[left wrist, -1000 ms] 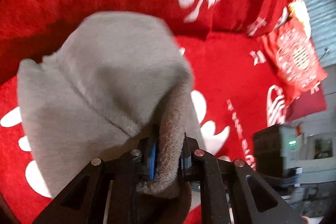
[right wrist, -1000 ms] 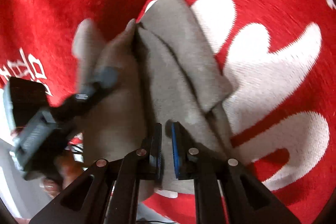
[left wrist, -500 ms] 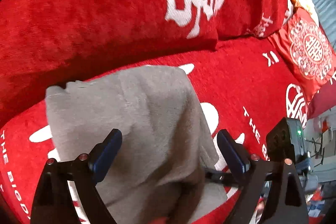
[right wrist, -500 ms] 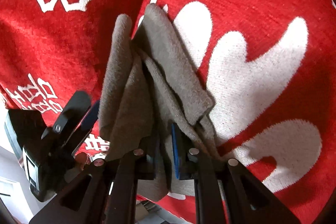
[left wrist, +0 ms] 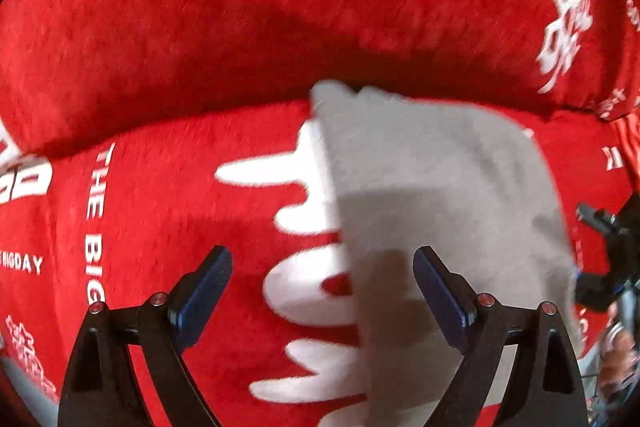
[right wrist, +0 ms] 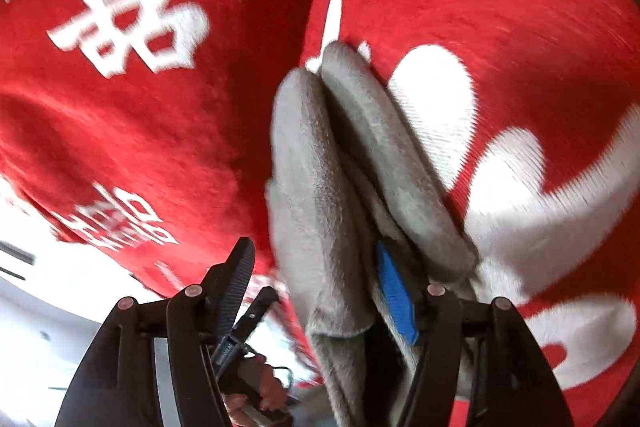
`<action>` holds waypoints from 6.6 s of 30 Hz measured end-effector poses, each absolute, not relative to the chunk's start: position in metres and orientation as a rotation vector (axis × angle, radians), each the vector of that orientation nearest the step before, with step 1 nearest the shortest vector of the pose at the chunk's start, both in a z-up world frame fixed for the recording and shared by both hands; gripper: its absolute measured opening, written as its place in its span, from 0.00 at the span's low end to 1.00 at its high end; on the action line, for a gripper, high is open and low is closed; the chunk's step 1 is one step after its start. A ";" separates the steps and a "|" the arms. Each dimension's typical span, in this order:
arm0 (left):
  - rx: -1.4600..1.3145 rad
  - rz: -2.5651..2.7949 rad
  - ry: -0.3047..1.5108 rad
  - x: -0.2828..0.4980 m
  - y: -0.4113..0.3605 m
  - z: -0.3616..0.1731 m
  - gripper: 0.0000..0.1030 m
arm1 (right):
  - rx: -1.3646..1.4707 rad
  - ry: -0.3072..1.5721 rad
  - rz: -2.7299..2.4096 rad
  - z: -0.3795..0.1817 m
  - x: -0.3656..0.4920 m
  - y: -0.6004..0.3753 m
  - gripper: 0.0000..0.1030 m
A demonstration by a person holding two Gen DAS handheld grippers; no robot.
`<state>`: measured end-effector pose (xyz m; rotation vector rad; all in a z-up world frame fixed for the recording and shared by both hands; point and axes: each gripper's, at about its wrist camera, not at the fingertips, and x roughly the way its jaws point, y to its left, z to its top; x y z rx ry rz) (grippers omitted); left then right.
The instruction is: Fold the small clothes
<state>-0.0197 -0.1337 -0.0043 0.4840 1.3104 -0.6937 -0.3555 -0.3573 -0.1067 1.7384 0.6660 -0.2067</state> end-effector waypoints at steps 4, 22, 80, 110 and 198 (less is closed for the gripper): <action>0.474 -0.680 1.314 -0.029 -0.125 -0.013 0.90 | 1.438 0.953 -0.265 -0.089 -0.318 -0.353 0.14; 0.522 -0.698 1.328 -0.044 -0.122 -0.023 0.90 | 1.296 0.986 -0.420 -0.070 -0.350 -0.364 0.23; 0.647 -0.729 1.415 -0.096 -0.114 -0.025 0.99 | 1.171 1.050 -0.552 -0.027 -0.396 -0.319 0.60; 0.266 -0.834 1.600 -0.024 -0.159 -0.040 0.99 | 1.343 0.997 -0.237 -0.076 -0.342 -0.381 0.89; 0.477 -0.563 1.499 -0.073 0.057 0.024 0.51 | 0.857 1.421 -0.280 -0.043 -0.270 -0.136 0.19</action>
